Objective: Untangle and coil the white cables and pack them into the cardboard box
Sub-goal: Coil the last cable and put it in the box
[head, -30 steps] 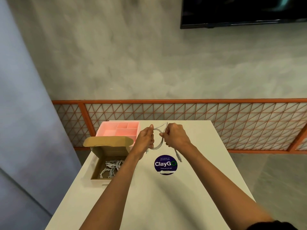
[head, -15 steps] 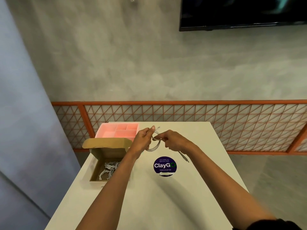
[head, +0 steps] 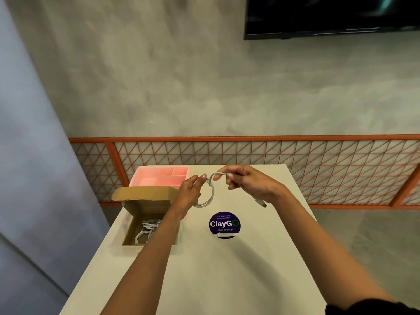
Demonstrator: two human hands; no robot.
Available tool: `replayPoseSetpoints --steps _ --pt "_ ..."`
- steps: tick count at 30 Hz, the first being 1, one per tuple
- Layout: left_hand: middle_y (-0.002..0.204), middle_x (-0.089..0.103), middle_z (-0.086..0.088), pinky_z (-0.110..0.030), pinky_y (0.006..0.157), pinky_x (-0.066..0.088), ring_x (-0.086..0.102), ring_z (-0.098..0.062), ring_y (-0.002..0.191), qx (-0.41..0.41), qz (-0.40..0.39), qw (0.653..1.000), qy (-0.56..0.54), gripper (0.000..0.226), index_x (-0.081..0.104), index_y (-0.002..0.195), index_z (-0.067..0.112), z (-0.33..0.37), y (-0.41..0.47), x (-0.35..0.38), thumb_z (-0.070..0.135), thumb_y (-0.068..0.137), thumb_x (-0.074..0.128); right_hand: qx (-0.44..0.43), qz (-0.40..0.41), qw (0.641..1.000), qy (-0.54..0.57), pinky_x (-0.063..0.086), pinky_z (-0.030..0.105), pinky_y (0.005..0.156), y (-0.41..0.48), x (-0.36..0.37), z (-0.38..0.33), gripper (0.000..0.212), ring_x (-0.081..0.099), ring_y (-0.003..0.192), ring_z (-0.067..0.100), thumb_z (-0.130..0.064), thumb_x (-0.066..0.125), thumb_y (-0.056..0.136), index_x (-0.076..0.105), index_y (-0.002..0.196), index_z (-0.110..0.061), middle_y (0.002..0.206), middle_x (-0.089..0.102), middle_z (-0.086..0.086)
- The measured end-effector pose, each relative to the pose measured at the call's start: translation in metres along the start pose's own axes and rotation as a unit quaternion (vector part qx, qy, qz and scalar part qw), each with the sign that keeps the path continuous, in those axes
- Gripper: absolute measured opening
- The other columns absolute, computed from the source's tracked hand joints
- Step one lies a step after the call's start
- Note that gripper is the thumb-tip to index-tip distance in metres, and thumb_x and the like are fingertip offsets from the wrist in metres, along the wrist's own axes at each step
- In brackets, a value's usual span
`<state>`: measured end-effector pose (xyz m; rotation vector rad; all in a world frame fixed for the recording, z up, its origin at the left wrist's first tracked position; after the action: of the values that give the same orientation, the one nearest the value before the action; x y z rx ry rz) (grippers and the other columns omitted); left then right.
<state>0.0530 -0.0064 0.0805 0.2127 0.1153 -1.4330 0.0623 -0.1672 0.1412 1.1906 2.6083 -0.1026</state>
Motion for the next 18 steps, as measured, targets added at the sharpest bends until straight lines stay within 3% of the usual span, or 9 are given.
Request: replayPoseSetpoints --steps 3,5,7,10,13,15,18 --pt "0.059 0.024 0.001 -0.022 0.046 0.022 0.023 -0.008 0.049 -0.010 0.016 1.000 -0.025 0.028 0.051 0.082 0.016 0.000 0.000 -0.001 0.037 0.099 0.045 0.040 0.037 0.991 0.119 0.043 0.020 0.073 -0.001 -0.008 0.007 0.038 0.049 0.075 0.009 -0.001 0.028 0.101 0.065 0.097 -0.011 0.079 0.052 -0.001" --pt "0.059 0.026 0.003 -0.022 0.046 0.021 0.023 -0.007 0.050 -0.021 0.012 0.998 -0.058 0.028 0.050 0.079 0.019 0.000 0.001 0.001 0.037 0.099 0.044 0.089 0.084 0.967 0.222 0.039 0.024 0.067 -0.003 -0.013 0.014 0.037 0.042 0.066 0.011 -0.001 0.028 0.096 0.064 0.088 -0.007 0.072 0.047 0.001" --pt "0.057 0.027 0.007 -0.020 0.045 0.020 0.023 -0.007 0.049 -0.036 0.004 0.996 -0.087 0.031 0.045 0.074 0.020 0.001 0.000 0.005 0.037 0.100 0.043 0.134 0.147 0.948 0.248 0.036 0.027 0.064 -0.003 -0.018 0.021 0.036 0.032 0.058 0.012 -0.018 0.032 0.095 0.057 0.071 -0.009 0.063 0.040 0.000" --pt "0.052 0.026 0.010 -0.019 0.043 0.018 0.021 -0.006 0.046 -0.041 0.008 0.995 -0.094 0.036 0.038 0.068 0.021 0.008 0.000 0.012 0.036 0.101 0.040 0.173 0.191 0.964 0.060 0.037 0.025 0.057 -0.009 -0.018 0.024 0.051 0.030 0.051 0.012 -0.055 0.053 0.087 0.038 0.054 -0.020 0.053 0.034 -0.004" --pt "0.053 0.027 0.008 -0.020 0.043 0.019 0.023 -0.006 0.046 -0.031 0.022 0.995 -0.090 0.039 0.038 0.066 0.021 0.014 0.001 0.016 0.036 0.101 0.039 0.164 0.089 0.981 -0.055 0.035 0.020 0.048 -0.009 0.000 0.023 0.042 0.036 0.047 0.011 -0.040 0.070 0.083 0.055 0.054 -0.013 0.048 0.043 -0.004" --pt "0.054 0.028 0.007 -0.022 0.045 0.021 0.025 -0.006 0.046 -0.029 0.025 0.996 -0.081 0.040 0.039 0.065 0.020 0.016 0.001 0.018 0.036 0.102 0.038 0.175 0.034 0.979 -0.098 0.040 0.018 0.049 -0.009 0.011 0.022 0.029 0.043 0.048 0.010 -0.032 0.070 0.084 0.069 0.074 -0.005 0.052 0.048 -0.002" --pt "0.053 0.028 0.006 -0.023 0.047 0.021 0.025 -0.007 0.047 -0.029 0.028 0.996 -0.080 0.042 0.040 0.062 0.021 0.017 -0.001 0.019 0.036 0.101 0.040 0.174 0.052 0.972 -0.148 0.043 0.020 0.053 -0.005 0.017 0.019 0.018 0.054 0.056 0.012 -0.021 0.064 0.089 0.069 0.090 -0.004 0.064 0.060 0.002"
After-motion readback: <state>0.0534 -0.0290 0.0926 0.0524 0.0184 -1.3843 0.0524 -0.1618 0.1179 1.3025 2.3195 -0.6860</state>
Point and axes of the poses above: each hand's wrist, its own y-axis towards the middle knuckle, its own x-axis out of the palm, z = x × y, the point moved 6 cm from there along y, towards the middle knuckle
